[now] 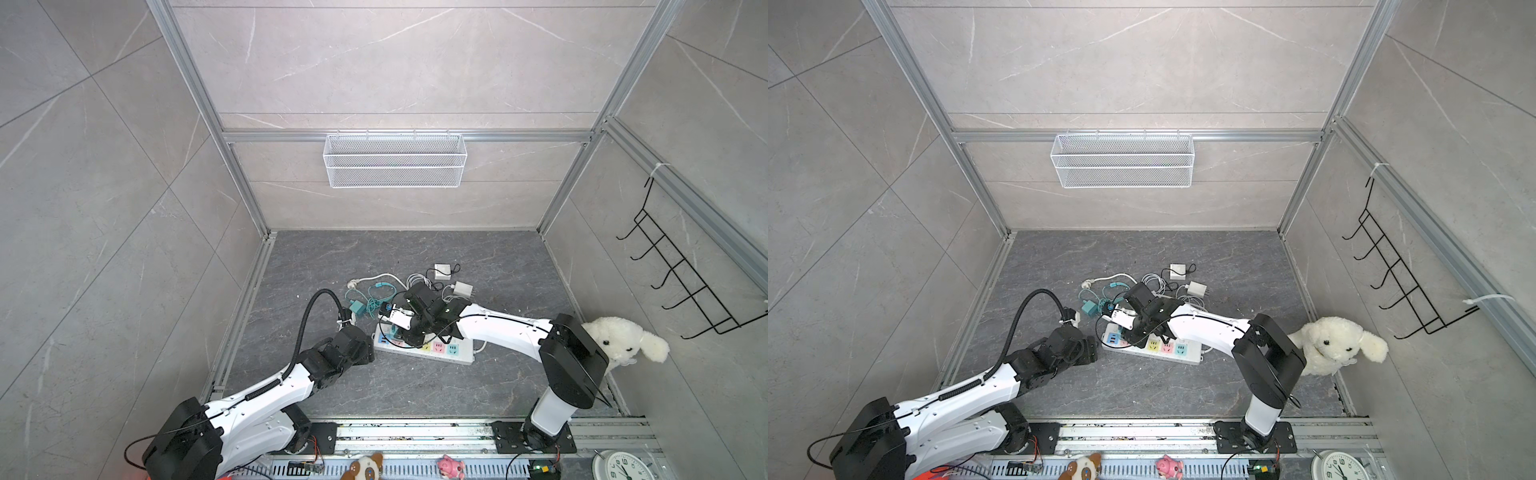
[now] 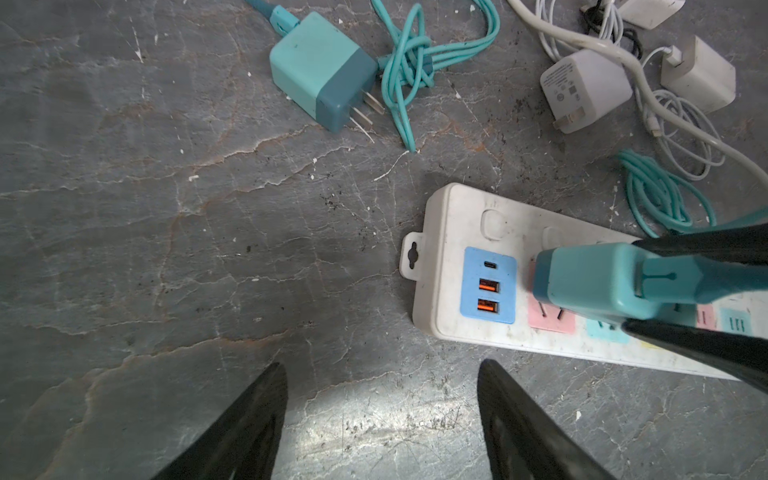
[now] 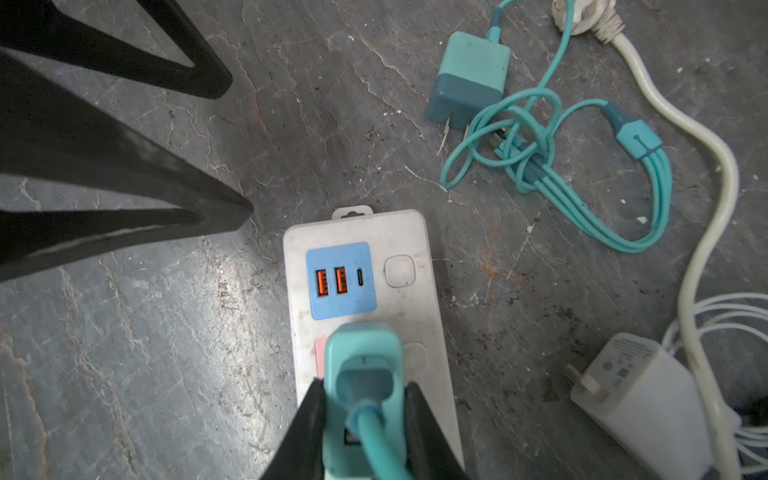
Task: Insert the plug
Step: 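Press the teal charger's prongs down into the pink socket with the right gripper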
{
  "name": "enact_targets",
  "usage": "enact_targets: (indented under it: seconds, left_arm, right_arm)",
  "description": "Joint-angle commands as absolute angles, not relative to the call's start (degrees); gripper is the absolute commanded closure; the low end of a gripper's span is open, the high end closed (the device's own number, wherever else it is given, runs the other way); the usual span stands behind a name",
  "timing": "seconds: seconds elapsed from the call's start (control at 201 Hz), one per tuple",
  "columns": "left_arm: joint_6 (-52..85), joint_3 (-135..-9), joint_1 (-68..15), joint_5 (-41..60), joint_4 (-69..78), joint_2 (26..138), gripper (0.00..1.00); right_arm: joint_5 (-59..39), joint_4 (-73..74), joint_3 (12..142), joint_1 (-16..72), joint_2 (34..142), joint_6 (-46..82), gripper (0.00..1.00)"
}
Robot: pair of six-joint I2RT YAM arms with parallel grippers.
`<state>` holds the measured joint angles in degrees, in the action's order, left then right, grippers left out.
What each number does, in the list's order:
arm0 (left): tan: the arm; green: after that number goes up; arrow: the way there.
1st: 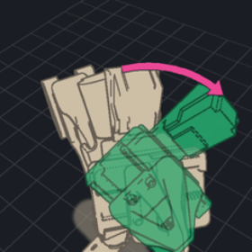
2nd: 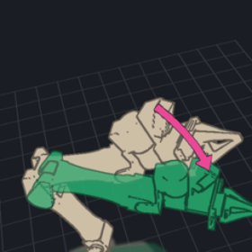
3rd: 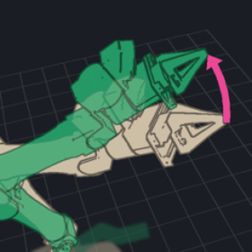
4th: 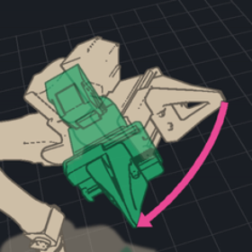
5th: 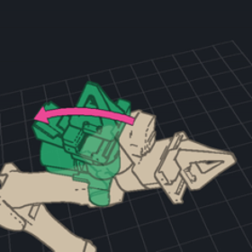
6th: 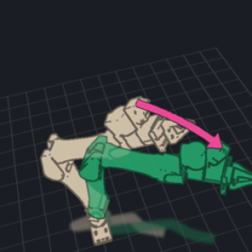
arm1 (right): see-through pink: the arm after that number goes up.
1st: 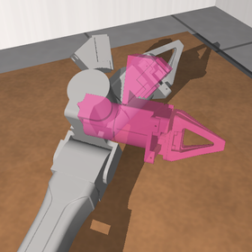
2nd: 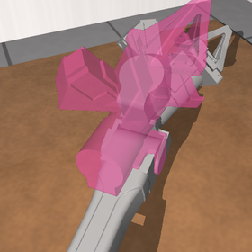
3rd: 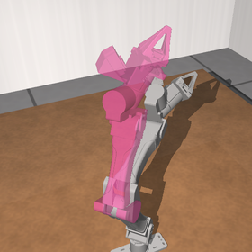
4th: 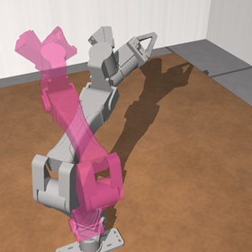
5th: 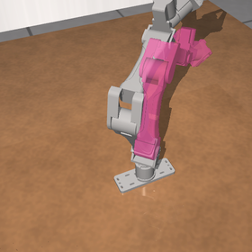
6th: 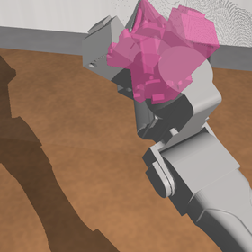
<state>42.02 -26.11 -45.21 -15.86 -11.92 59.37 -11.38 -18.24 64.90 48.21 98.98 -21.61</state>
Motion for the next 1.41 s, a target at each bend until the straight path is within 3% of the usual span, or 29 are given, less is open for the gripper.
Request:
enact_targets:
  seconds: [0.0,0.199,0.582,0.846,1.409]
  left_arm:
    - [42.85,-26.33,-44.82,-14.44,-9.53,60.78,0.25]
    - [43.48,-26.49,-44.90,-13.36,-8.26,62.12,0.25]
    - [42.77,-27.19,-44.91,-14.67,-9.62,61.29,0.25]
    - [41.20,-28.58,-44.83,-17.31,-11.26,59.37,0.25]
    - [41.39,-26.54,-44.87,-20.73,-13.90,53.23,0.23]
  right_arm:
    - [-11.21,-24.00,61.93,48.87,99.36,-19.02,0.93]
    - [-14.50,-19.59,60.17,48.94,99.70,-14.92,0.93]
    - [-12.06,-22.23,59.50,49.69,100.17,-9.45,0.90]
    - [-9.29,-15.38,57.03,53.06,100.47,-5.33,0.91]
    - [-5.14,-14.67,57.10,56.65,103.56,-6.22,0.89]
